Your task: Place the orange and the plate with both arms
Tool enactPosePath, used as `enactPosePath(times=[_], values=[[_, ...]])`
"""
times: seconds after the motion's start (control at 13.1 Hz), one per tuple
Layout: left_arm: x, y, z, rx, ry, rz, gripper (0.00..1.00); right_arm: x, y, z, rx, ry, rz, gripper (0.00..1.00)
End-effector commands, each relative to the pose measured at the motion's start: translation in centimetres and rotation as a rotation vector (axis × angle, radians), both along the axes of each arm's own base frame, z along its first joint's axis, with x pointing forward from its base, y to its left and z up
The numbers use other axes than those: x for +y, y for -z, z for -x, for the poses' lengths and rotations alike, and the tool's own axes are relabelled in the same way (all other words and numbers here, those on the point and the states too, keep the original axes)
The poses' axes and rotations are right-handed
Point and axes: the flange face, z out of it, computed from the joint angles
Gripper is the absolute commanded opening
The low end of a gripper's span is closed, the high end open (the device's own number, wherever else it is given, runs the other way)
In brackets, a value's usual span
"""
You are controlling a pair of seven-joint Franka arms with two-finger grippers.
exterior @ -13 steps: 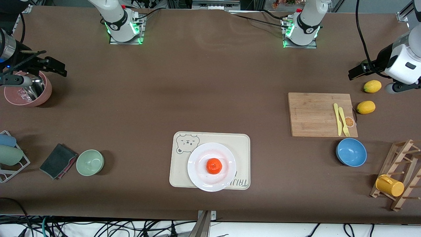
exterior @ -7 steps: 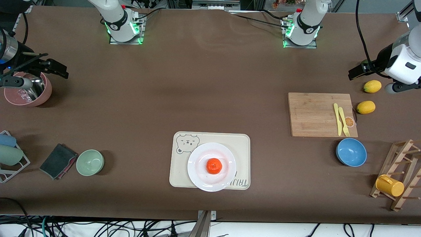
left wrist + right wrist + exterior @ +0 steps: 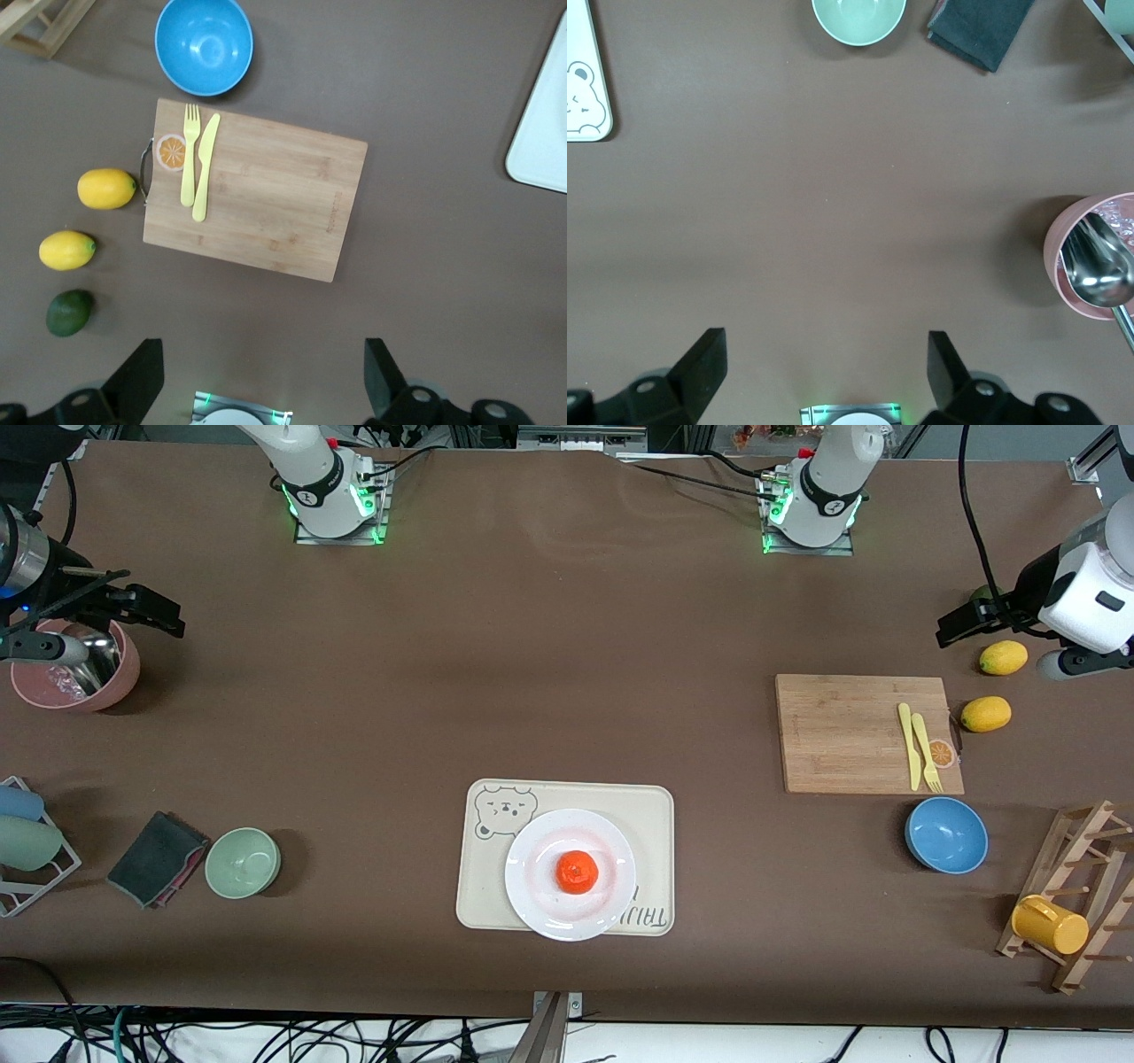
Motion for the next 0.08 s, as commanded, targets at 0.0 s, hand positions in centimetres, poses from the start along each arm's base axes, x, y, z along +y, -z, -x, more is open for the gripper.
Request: enactPosePath(times=[0.0], values=[[0.21,-1.03,-0.39,-0.049,0.031,0.027,0.99,0.12,-0.48,-0.36,0.002,0.014,-0.011,1.0]])
